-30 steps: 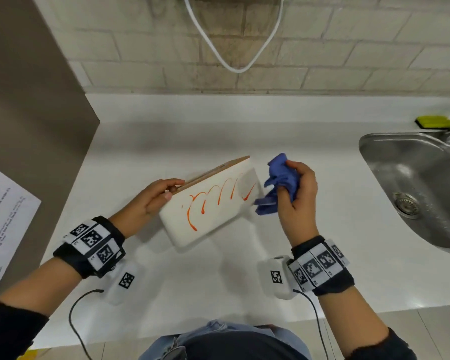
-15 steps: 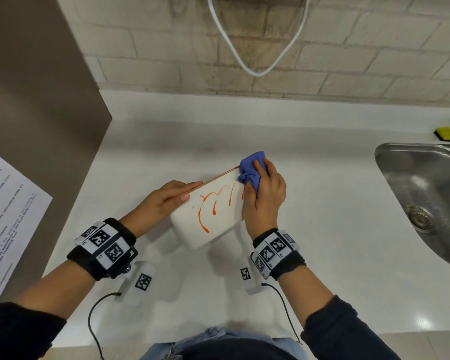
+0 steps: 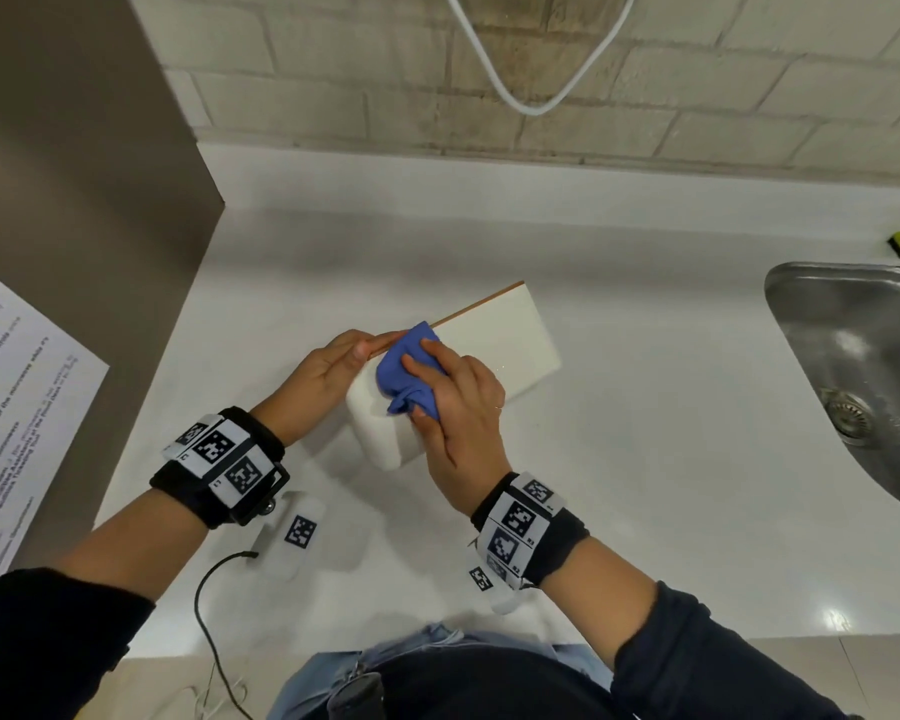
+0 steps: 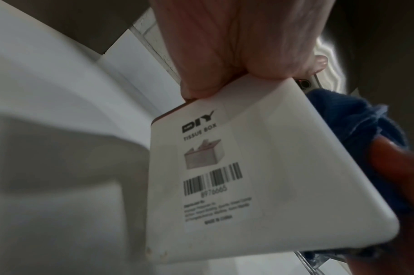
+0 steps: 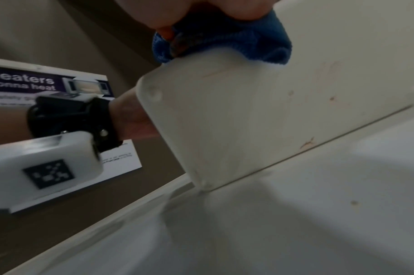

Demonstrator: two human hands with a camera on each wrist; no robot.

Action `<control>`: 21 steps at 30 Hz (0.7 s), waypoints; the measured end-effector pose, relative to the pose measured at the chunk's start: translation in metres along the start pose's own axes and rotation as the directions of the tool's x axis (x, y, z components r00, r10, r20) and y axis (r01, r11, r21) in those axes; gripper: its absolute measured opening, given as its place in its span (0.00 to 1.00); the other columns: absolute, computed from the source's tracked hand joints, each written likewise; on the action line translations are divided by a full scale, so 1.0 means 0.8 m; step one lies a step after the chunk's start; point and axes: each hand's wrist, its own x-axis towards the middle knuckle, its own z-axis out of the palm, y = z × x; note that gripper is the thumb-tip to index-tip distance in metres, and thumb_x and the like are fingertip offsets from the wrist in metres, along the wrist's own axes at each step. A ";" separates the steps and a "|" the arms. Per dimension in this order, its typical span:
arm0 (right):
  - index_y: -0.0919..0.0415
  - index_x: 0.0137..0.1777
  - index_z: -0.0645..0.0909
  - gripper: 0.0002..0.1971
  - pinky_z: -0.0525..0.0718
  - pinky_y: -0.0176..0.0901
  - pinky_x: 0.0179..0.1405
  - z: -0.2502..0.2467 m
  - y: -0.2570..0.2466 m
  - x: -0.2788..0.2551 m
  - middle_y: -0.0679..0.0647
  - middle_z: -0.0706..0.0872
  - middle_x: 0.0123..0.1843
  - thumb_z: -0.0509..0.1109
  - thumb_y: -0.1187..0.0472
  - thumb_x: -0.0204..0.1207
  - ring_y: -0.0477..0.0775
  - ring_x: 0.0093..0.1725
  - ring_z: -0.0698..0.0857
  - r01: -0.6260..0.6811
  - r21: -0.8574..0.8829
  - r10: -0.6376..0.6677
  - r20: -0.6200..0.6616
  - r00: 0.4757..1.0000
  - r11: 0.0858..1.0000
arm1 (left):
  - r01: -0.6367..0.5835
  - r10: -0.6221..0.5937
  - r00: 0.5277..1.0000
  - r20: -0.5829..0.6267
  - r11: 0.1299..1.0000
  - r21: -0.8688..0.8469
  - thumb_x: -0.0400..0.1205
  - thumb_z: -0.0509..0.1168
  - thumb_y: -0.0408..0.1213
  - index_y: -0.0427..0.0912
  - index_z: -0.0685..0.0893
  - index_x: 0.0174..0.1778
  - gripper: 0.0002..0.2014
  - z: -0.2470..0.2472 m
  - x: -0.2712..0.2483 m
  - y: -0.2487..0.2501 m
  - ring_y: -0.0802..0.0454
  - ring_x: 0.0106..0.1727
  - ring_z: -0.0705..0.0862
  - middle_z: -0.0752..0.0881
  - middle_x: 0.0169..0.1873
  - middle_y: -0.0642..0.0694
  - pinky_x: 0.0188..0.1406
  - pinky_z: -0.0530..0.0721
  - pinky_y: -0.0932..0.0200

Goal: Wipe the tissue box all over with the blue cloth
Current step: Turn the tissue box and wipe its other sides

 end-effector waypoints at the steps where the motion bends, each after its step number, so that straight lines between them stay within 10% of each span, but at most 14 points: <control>1: 0.57 0.68 0.75 0.19 0.59 0.37 0.69 0.002 -0.002 -0.003 0.57 0.76 0.71 0.55 0.57 0.79 0.55 0.61 0.72 0.030 0.000 -0.030 0.020 0.999 1.000 | 0.000 0.000 1.000 -0.001 1.000 -0.012 0.71 0.50 0.72 0.70 0.80 0.57 0.25 0.001 0.000 0.000 0.67 0.59 0.79 0.80 0.61 0.42 0.58 0.71 0.78; 10: 0.59 0.41 0.85 0.14 0.67 0.50 0.61 -0.007 0.000 -0.011 0.53 0.85 0.59 0.56 0.64 0.70 0.54 0.51 0.76 0.157 0.196 -0.189 0.156 0.969 0.968 | -0.012 0.012 0.999 0.039 1.000 0.004 0.72 0.48 0.71 0.62 0.77 0.64 0.30 0.003 -0.004 0.007 0.67 0.65 0.76 0.80 0.64 0.47 0.61 0.69 0.79; 18: 0.63 0.42 0.85 0.19 0.68 0.47 0.56 -0.042 0.010 -0.028 0.53 0.89 0.46 0.51 0.63 0.68 0.49 0.48 0.74 0.084 0.266 -0.189 0.400 0.897 0.960 | -0.004 0.003 0.999 0.033 0.998 0.060 0.72 0.49 0.71 0.63 0.75 0.63 0.29 0.007 -0.010 0.021 0.76 0.65 0.73 0.80 0.57 0.78 0.58 0.66 0.84; 21: 0.61 0.39 0.82 0.18 0.69 0.45 0.51 -0.068 0.018 -0.040 0.51 0.87 0.39 0.50 0.60 0.70 0.47 0.42 0.73 0.051 0.180 -0.132 0.472 0.872 0.982 | 0.011 -0.011 1.000 0.008 0.999 0.046 0.71 0.50 0.72 0.63 0.76 0.63 0.29 0.006 -0.011 0.020 0.74 0.66 0.74 0.81 0.59 0.73 0.57 0.67 0.84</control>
